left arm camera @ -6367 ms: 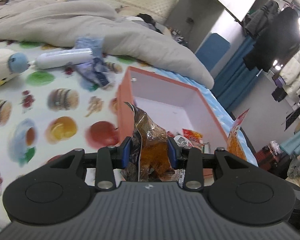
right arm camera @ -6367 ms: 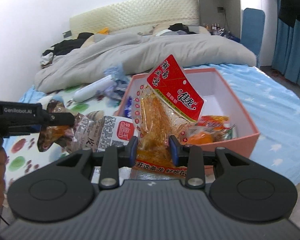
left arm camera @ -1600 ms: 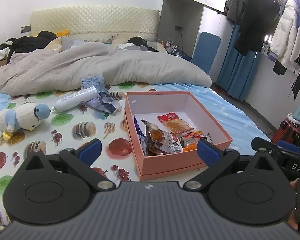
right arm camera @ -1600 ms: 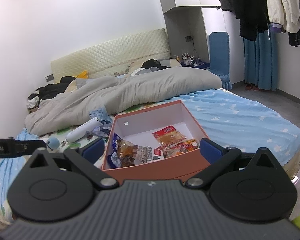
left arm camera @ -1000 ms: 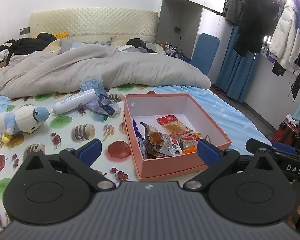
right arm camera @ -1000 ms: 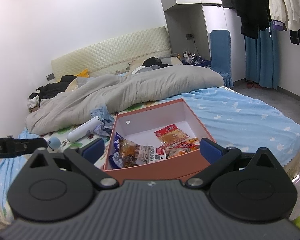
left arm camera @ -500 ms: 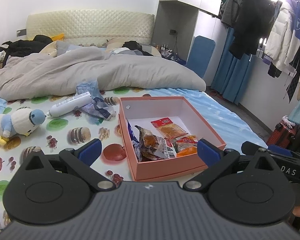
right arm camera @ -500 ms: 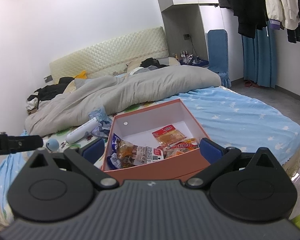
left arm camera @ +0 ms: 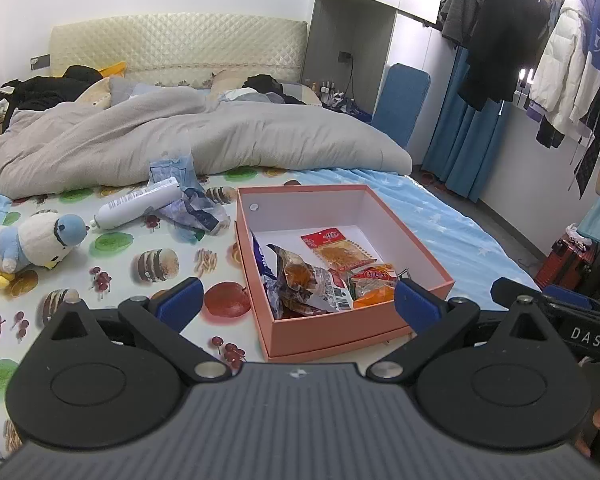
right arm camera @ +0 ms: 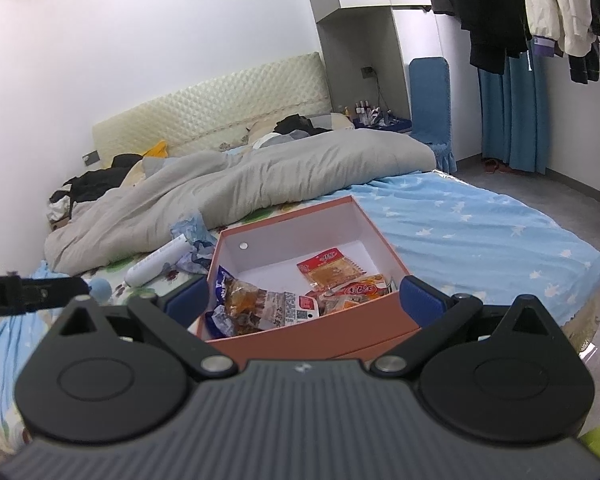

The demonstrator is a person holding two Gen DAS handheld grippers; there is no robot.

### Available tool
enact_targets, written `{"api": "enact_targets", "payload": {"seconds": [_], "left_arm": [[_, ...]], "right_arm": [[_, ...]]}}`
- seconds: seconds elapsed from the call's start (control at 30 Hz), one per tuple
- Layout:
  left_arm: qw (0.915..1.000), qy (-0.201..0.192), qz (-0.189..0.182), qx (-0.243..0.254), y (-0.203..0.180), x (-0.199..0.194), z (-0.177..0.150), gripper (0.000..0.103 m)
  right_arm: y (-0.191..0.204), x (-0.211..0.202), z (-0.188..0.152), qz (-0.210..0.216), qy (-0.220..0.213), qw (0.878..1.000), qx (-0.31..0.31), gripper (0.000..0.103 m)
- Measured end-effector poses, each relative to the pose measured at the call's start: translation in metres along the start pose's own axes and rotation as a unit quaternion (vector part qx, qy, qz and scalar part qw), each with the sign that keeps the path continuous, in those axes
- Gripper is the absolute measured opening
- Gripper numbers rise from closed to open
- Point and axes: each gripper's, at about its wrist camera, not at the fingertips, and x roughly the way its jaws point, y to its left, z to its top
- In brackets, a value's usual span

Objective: Organize snacks

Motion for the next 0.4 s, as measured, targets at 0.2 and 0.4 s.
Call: {"api": "enact_targets", "payload": {"seconds": [0.2,0.4], "left_arm": [[1.0000,-0.004,0.003,0.001,-0.0004,0.0001,-0.0003,0.103],[0.9999,-0.010,0.003,-0.006,0.0008,0.0010,0.0013,0.103]], "right_arm": [[0.0006,0.0008,0.0009,-0.003,-0.001,1.000,-0.002,0.103],[-0.0002,-0.0005,0.0022,-0.005,-0.004,1.000,-0.007,0.103]]}}
